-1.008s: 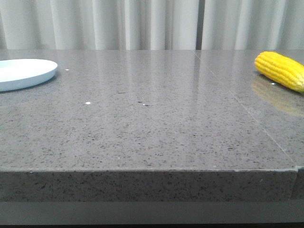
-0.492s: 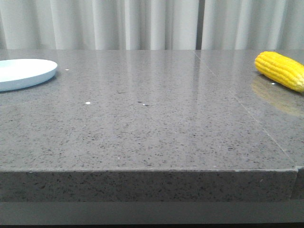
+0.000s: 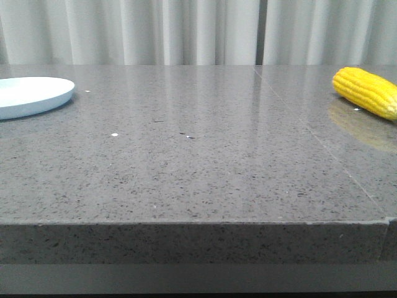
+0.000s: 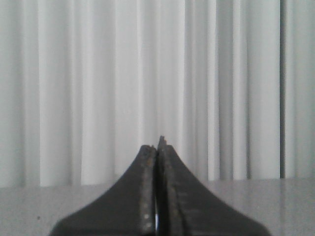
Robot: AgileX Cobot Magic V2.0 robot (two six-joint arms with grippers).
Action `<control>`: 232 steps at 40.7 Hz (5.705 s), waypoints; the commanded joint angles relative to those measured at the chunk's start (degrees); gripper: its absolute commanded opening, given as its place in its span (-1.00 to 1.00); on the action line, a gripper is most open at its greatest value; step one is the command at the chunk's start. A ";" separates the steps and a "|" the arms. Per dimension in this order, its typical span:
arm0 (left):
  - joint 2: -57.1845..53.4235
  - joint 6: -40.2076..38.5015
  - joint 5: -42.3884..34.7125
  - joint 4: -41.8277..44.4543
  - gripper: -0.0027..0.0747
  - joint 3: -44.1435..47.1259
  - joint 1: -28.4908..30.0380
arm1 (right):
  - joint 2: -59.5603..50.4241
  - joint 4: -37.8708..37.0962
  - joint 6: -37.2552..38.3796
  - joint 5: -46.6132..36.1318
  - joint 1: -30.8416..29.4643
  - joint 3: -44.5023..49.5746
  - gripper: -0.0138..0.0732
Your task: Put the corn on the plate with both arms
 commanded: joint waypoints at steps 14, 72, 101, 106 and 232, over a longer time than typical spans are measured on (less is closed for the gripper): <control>11.68 -0.46 14.47 -0.88 -0.98 -23.71 0.06 | 16.52 -0.22 -0.08 11.60 0.09 -19.47 -0.84; 28.30 -0.46 35.28 -0.88 0.35 -21.65 0.06 | 35.89 -0.24 -1.27 23.15 0.09 -20.25 0.82; 57.15 -0.36 44.67 4.72 0.35 -35.15 0.06 | 35.89 -0.19 -1.27 20.70 0.09 -20.25 0.82; 61.87 -0.36 43.97 4.49 0.35 -36.93 0.06 | 35.89 -0.19 -1.27 20.70 0.09 -20.25 0.82; 109.39 23.05 56.87 -31.71 -0.98 -82.95 -12.34 | 35.89 -0.19 -1.27 20.72 0.09 -20.25 0.82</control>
